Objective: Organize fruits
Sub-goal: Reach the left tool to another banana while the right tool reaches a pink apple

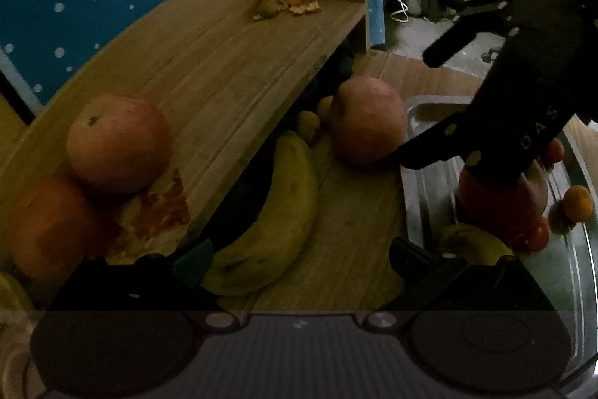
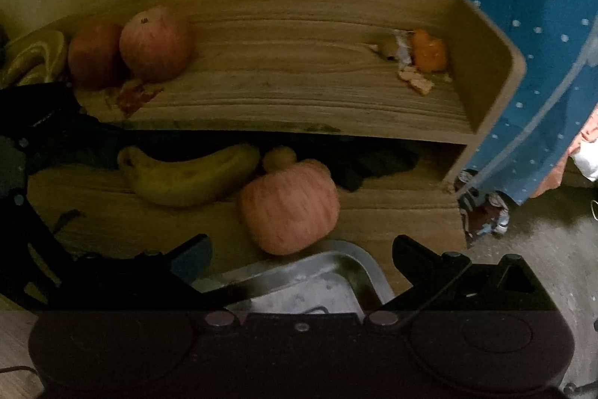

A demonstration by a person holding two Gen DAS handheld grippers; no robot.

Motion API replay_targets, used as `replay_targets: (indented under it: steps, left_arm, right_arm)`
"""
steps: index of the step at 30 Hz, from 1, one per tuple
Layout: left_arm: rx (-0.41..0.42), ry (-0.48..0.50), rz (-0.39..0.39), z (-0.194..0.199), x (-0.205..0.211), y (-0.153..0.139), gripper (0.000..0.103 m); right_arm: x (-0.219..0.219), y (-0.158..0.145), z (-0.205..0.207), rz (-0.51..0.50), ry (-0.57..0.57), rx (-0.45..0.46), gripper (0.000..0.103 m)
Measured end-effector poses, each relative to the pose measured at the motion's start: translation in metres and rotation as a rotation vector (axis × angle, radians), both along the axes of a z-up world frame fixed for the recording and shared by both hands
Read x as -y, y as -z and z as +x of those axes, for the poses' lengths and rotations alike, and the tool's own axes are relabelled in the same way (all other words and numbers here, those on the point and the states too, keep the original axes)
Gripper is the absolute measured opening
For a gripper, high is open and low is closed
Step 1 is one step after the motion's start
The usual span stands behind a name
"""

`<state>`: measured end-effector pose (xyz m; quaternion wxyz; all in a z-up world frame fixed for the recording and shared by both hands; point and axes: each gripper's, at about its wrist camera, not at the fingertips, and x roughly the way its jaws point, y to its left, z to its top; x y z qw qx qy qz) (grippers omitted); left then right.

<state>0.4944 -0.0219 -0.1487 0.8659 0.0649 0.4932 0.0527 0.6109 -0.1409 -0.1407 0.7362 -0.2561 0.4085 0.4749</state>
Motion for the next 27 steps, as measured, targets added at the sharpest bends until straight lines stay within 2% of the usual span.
replay_targets:
  steps: [10, 16, 19, 23, 27]
  left_arm:
    - [-0.023, -0.014, -0.051, 0.012, -0.012, 0.004, 0.088]
    - [-0.027, -0.026, -0.038, 0.018, -0.014, 0.006, 0.079]
    - [-0.026, -0.031, -0.032, 0.020, -0.013, 0.006, 0.077]
    - [-0.023, -0.051, -0.002, 0.024, -0.011, 0.008, 0.068]
    - [-0.027, -0.078, 0.012, 0.028, -0.010, 0.010, 0.066]
  right_arm:
    - [-0.006, 0.010, 0.009, 0.023, -0.009, -0.040, 0.102]
    - [-0.009, 0.016, 0.014, 0.031, -0.006, -0.060, 0.101]
    - [-0.011, 0.017, 0.016, 0.031, -0.006, -0.069, 0.099]
    - [-0.013, 0.021, 0.018, 0.028, -0.005, -0.077, 0.098]
    - [-0.017, 0.024, 0.019, 0.028, 0.001, -0.078, 0.094]
